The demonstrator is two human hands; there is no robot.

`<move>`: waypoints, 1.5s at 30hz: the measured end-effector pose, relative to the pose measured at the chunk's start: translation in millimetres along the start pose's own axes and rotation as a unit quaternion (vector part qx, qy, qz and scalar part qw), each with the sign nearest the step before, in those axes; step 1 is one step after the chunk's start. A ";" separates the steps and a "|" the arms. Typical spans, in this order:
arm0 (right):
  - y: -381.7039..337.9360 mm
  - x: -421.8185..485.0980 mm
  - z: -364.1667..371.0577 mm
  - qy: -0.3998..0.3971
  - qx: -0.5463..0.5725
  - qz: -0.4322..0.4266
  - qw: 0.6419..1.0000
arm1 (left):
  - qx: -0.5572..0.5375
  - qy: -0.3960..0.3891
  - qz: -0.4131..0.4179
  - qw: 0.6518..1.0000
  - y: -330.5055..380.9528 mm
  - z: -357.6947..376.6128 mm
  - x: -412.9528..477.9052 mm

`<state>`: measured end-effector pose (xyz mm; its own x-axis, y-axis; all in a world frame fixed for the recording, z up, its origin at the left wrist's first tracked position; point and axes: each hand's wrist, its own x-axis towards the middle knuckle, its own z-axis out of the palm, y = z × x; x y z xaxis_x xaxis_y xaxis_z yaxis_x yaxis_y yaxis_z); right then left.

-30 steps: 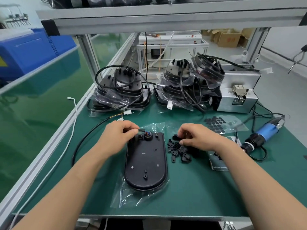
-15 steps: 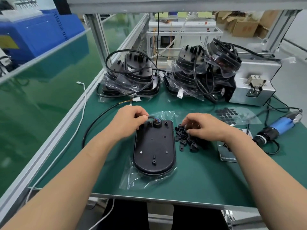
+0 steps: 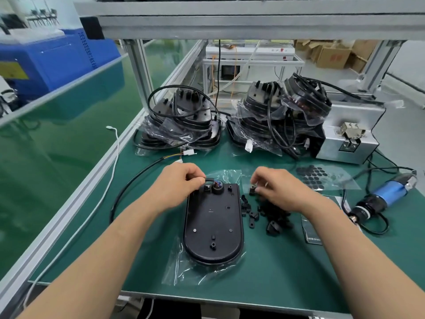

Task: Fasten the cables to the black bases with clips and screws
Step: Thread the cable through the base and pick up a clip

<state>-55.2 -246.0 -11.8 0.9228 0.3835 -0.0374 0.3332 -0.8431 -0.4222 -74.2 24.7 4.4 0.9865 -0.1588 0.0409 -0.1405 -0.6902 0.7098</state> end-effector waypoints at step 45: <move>-74.1 41.8 11.0 0.073 0.238 -0.137 0.959 | -0.140 0.015 -0.038 0.989 5.9 -0.8 5.5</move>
<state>-43.4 -163.3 7.9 0.8423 0.4796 0.2459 0.4727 -0.4381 -0.7647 -69.6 20.3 9.5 0.9959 -0.0899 -0.0015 -0.0417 -0.4763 0.8783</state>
